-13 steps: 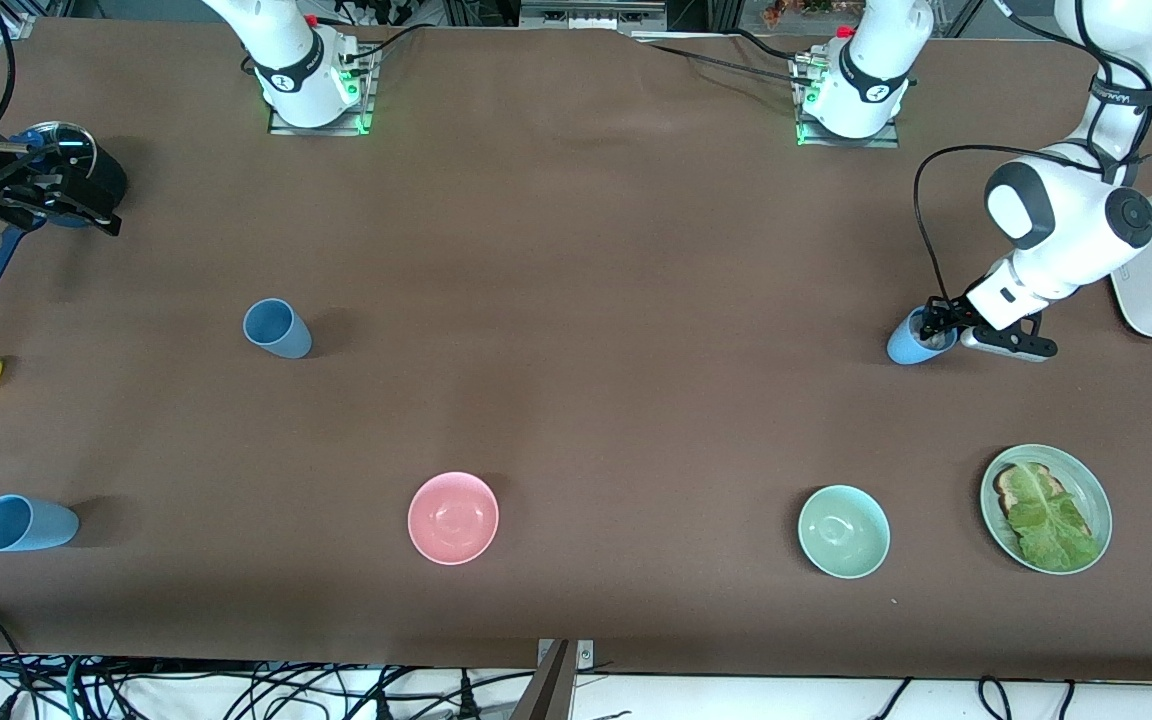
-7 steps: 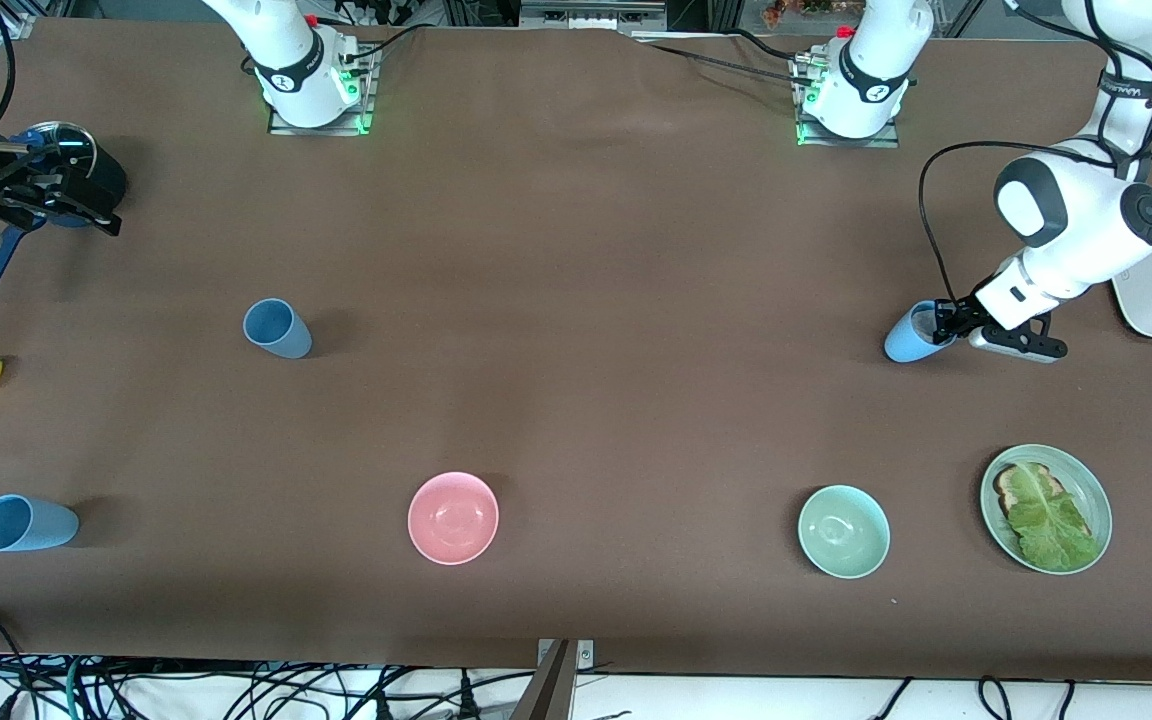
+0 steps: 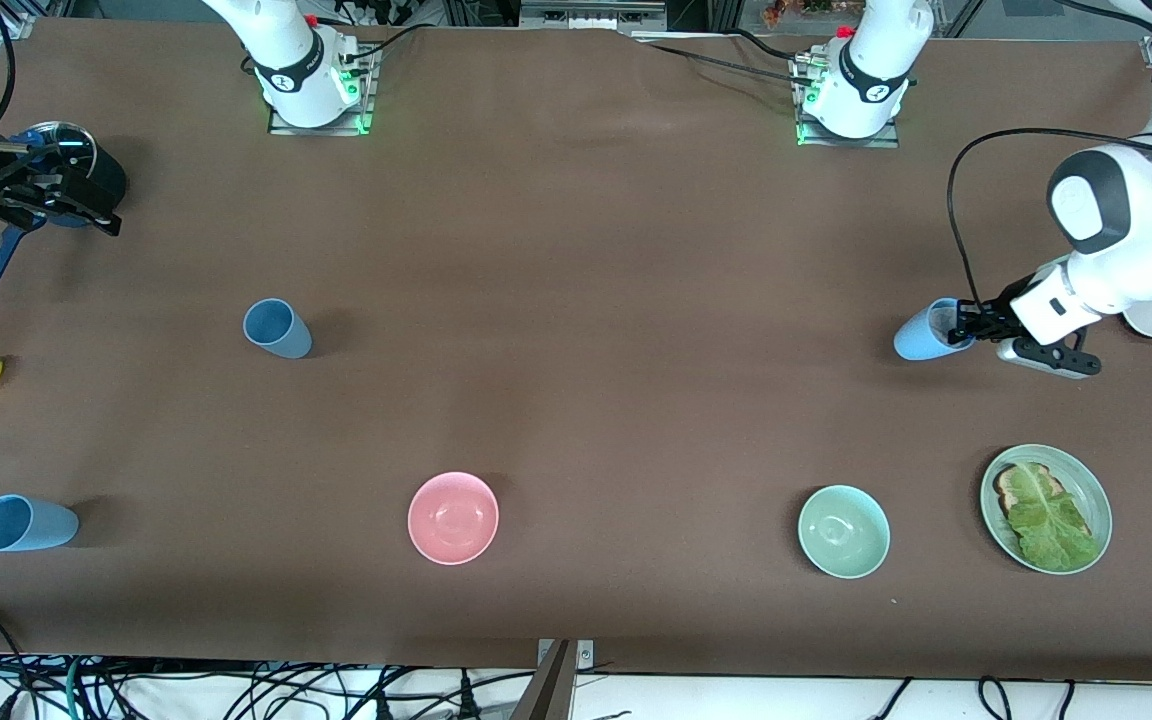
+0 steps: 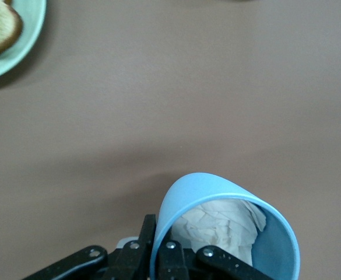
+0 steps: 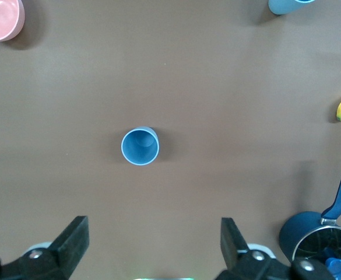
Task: Stack blue cups with both arms
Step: 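Close the left gripper on the cup rim and lift it, then carry the tissue cup with the left gripper to mid-table and lower it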
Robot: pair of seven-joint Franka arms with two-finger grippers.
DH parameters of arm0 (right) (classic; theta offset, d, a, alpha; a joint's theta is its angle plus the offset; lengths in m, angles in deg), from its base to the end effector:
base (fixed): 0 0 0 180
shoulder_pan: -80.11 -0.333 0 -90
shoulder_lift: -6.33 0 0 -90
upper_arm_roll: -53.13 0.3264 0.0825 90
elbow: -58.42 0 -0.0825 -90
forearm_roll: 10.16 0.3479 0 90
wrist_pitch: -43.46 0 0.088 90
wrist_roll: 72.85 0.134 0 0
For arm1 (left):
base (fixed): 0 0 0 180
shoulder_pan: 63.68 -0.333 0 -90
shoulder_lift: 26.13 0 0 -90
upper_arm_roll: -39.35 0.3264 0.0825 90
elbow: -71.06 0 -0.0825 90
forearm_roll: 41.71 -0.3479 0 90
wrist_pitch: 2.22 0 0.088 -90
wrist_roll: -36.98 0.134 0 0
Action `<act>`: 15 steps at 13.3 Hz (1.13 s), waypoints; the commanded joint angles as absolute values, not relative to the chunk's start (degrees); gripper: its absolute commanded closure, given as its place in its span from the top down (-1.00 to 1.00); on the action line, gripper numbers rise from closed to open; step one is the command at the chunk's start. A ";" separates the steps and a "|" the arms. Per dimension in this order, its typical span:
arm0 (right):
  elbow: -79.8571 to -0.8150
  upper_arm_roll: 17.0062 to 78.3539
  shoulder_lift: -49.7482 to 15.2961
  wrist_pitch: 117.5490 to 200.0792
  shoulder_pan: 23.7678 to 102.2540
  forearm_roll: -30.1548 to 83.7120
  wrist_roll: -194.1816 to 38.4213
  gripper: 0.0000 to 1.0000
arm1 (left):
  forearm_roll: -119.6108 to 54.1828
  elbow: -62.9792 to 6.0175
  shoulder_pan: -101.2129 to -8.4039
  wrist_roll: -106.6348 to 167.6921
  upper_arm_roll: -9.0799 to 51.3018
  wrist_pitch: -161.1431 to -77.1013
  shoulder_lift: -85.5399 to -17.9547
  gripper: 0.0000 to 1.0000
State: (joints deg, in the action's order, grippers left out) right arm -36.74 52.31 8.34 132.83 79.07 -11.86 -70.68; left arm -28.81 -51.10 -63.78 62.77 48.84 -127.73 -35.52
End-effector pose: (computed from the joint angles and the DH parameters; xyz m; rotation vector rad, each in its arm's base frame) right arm 0.5019 -0.0022 0.5859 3.1090 -0.0519 -0.1016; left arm 0.5191 0.0734 0.3319 2.9602 -0.2122 -0.0756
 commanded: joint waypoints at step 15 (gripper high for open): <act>-35.62 51.72 7.91 132.05 79.67 -11.21 -71.09 1.00 | -35.73 -31.52 -52.96 31.74 45.34 -107.87 -36.67 -1.00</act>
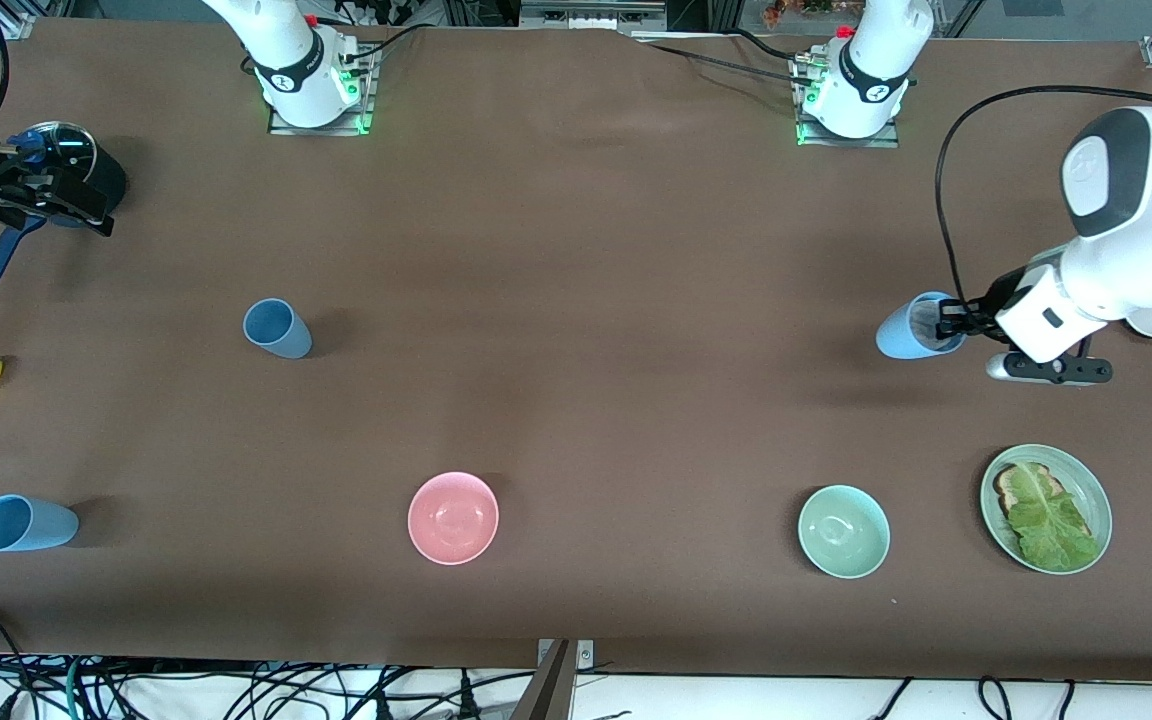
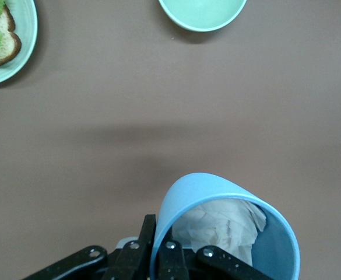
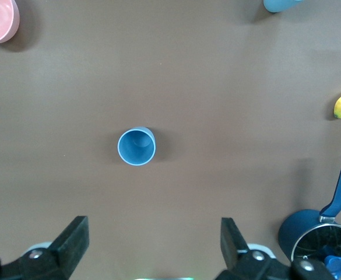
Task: Stack blue cups with both arms
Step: 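Carry the tissue cup with the left gripper to mid-table and lower it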
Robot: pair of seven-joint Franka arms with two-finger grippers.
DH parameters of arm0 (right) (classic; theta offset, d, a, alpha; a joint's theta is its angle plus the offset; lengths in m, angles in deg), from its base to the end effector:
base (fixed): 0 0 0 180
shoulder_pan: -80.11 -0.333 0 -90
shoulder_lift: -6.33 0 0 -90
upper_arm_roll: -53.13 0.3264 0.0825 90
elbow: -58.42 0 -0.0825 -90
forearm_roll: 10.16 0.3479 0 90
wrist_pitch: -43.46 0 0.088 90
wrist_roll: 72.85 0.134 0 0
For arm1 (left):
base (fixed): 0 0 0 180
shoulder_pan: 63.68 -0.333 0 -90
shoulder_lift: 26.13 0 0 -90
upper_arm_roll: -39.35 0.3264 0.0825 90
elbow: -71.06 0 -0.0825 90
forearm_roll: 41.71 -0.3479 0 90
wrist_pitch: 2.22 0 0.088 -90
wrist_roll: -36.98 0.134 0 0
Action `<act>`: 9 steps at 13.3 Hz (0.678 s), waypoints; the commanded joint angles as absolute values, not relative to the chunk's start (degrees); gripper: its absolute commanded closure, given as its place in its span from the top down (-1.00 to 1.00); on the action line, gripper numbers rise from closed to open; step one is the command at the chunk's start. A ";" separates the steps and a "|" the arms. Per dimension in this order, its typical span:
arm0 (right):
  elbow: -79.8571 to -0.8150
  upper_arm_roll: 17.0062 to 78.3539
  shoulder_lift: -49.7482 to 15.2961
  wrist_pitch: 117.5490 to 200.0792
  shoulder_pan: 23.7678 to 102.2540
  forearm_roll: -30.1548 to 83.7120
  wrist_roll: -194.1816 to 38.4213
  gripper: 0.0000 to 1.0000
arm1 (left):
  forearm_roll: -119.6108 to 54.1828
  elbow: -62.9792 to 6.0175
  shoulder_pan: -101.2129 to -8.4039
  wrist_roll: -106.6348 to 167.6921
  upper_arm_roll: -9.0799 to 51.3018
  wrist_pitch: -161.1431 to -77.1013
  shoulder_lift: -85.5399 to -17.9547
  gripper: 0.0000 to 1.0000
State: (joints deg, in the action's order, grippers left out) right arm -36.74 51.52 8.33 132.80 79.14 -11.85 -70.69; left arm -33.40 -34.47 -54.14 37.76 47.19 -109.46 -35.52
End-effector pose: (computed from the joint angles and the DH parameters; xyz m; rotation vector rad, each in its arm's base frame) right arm 0.5018 -0.0098 0.5858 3.1096 -0.0749 -0.1032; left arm 0.5537 -0.0343 0.4267 3.0229 0.0130 -0.2010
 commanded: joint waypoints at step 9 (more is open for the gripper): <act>-35.62 51.81 7.91 132.05 79.67 -11.21 -71.09 1.00 | -38.10 -18.96 -40.23 1.59 40.49 -108.22 -46.33 -1.00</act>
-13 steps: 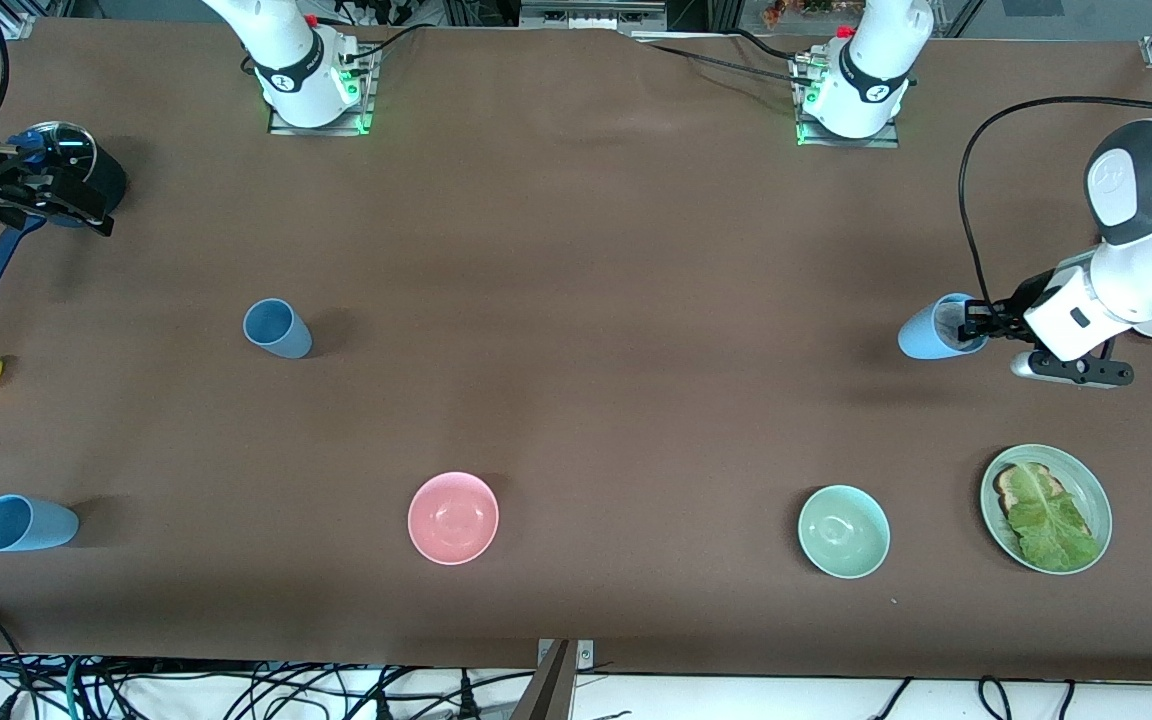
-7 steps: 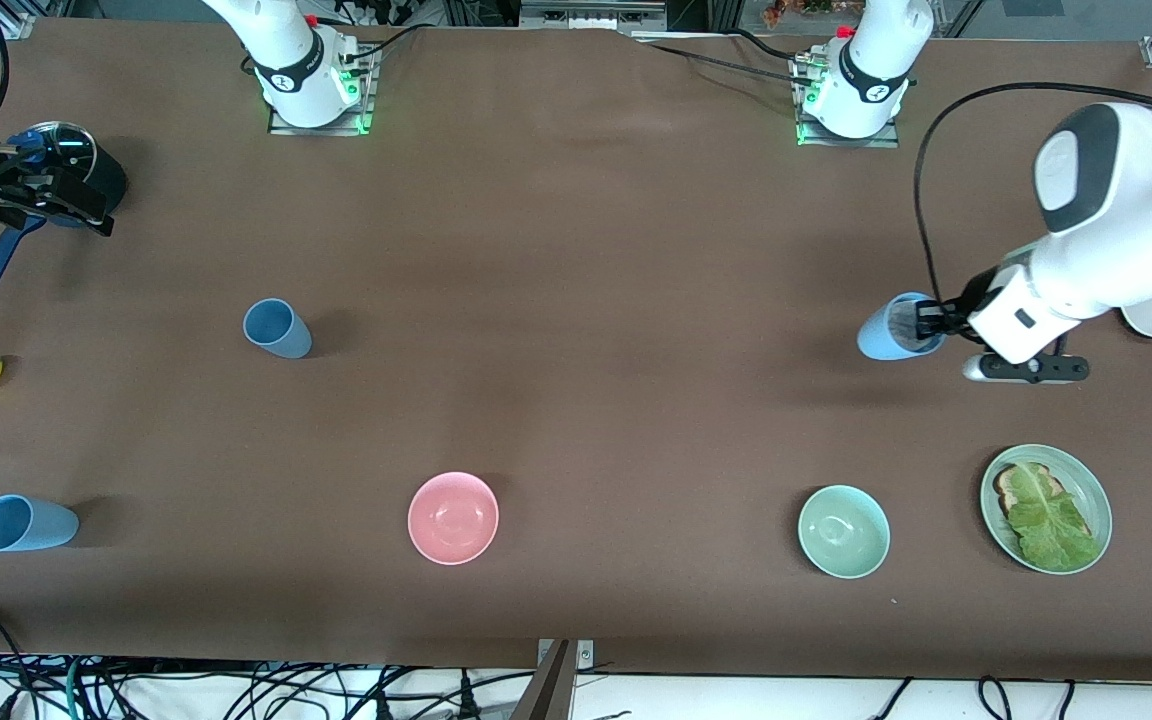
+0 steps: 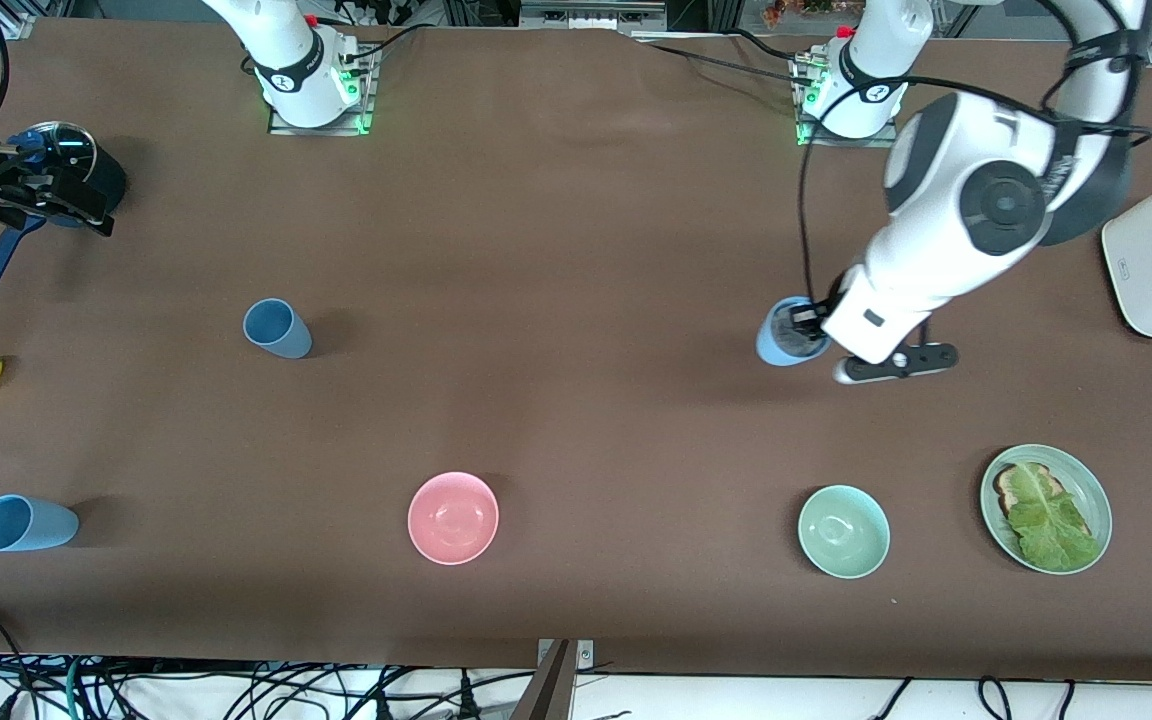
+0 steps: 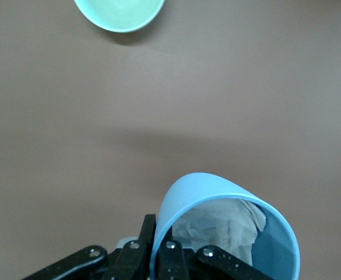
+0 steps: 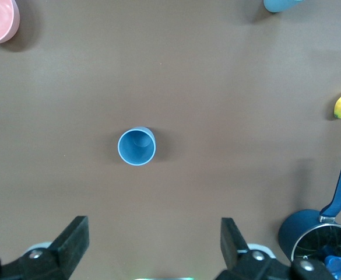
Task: Stack blue cups with both arms
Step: 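Carry the tissue cup with the left gripper to mid-table and lower it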
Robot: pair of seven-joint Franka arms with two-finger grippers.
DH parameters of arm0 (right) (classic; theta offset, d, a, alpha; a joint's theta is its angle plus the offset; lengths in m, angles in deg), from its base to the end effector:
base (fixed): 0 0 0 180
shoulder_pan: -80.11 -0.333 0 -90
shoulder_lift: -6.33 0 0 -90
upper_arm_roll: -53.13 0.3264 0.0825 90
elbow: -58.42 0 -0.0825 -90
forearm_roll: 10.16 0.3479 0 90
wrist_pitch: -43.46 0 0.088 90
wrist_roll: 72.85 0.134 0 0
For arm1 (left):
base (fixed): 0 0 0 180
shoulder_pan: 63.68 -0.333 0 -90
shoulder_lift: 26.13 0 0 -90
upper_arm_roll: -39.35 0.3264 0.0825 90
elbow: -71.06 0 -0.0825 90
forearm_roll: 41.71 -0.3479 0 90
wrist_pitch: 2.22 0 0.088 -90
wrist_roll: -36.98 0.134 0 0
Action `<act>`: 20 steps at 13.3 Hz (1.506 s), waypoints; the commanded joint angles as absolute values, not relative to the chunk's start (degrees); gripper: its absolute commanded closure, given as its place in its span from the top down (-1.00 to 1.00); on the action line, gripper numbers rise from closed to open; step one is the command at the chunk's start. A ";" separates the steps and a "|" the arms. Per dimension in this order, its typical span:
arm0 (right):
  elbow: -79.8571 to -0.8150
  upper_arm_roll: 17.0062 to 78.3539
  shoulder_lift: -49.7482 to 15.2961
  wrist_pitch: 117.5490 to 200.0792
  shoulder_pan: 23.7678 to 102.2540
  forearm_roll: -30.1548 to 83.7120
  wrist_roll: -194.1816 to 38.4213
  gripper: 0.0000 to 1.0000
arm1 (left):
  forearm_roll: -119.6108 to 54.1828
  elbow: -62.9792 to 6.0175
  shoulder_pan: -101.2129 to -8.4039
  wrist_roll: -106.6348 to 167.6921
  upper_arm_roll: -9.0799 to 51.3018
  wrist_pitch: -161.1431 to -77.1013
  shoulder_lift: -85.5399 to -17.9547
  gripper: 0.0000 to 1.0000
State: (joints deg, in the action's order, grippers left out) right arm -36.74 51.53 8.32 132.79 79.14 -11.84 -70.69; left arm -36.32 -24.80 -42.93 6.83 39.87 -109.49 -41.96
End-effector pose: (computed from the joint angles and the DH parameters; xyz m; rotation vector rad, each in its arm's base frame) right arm 0.5018 -0.0097 0.5857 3.1097 -0.0747 -0.1037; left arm 0.5593 -0.2168 0.4326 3.0759 0.3153 -0.1647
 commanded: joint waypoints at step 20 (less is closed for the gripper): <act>-35.62 51.81 7.91 131.88 79.67 -11.21 -71.09 1.00 | -41.18 -6.99 -20.53 -39.12 41.28 -125.53 -68.48 -1.00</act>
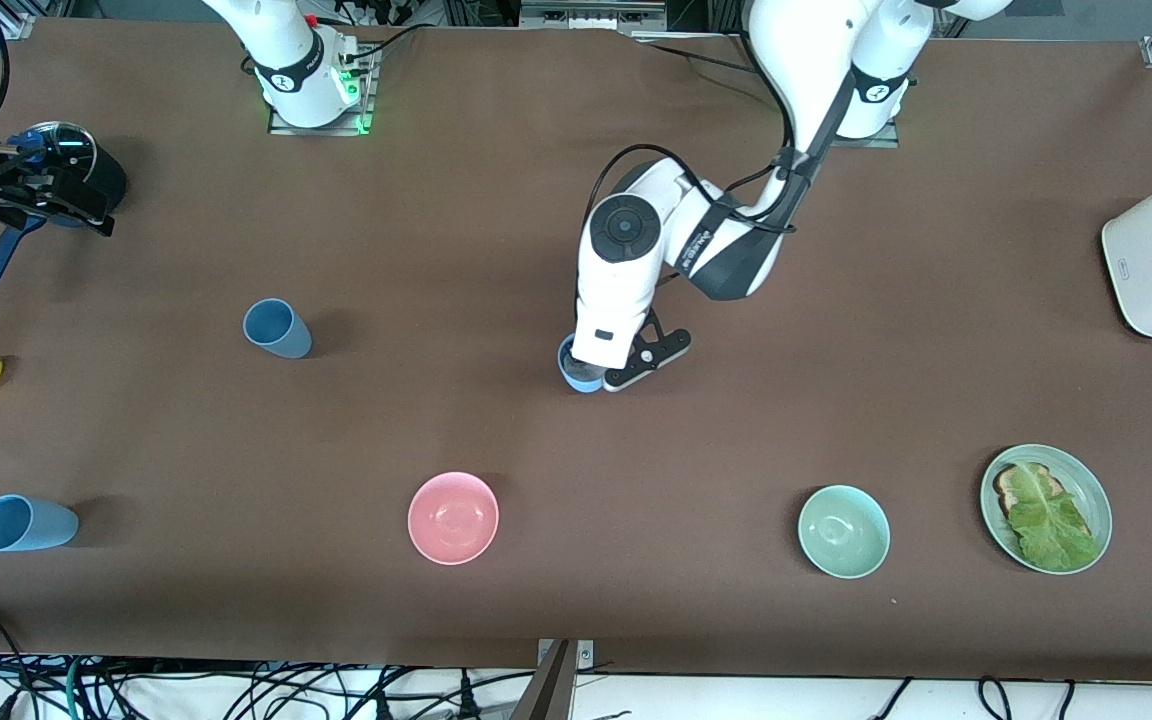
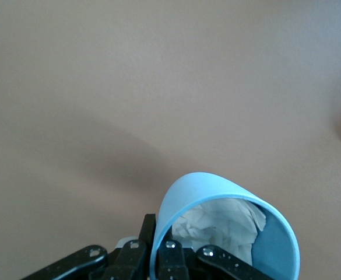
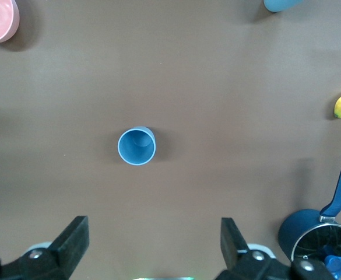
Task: Stack blue cups with both arms
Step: 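Carry the tissue cup with the left gripper to mid-table and lower it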
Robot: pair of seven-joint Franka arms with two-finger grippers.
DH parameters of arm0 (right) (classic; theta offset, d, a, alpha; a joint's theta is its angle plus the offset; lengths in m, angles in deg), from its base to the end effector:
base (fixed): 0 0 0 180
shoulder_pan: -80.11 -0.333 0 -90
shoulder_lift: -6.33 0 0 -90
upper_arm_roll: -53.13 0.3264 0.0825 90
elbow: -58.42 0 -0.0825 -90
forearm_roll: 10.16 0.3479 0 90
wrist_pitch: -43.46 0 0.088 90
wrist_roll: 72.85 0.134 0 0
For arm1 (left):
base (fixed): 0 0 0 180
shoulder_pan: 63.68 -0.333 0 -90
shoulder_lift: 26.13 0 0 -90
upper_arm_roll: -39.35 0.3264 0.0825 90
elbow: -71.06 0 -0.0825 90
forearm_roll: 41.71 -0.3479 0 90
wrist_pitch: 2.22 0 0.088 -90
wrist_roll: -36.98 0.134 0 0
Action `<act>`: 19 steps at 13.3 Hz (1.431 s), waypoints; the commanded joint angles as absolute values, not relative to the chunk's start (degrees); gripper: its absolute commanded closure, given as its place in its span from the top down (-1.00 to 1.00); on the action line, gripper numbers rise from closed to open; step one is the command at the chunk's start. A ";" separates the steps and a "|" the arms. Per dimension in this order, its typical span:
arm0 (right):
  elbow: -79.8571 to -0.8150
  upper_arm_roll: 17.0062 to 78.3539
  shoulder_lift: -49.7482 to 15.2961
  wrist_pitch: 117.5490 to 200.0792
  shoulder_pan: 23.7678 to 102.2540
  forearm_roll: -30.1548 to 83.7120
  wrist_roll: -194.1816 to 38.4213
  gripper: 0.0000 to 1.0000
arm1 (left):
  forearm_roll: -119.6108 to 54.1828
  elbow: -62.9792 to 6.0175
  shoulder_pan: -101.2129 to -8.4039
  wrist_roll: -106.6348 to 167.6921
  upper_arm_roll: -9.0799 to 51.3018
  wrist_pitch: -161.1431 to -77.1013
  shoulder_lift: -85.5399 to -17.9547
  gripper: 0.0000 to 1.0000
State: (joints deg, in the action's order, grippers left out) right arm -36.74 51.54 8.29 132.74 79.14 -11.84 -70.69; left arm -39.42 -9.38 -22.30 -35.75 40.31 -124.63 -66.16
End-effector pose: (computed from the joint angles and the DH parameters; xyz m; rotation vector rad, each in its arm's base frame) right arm 0.5018 -0.0096 0.5853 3.1096 -0.0744 -0.1059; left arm 0.5352 -0.4624 0.2937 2.9706 0.8875 -0.0012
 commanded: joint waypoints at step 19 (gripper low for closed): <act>-36.06 51.81 7.91 131.44 79.67 -11.21 -71.09 1.00 | -42.66 -6.99 -17.19 -45.64 42.16 -130.98 -71.92 1.00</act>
State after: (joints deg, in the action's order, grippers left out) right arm -36.74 51.54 8.27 132.35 79.14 -11.84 -70.69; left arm -39.79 -8.50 -17.87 -44.58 41.45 -131.24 -71.46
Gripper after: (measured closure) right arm 0.000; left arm 0.410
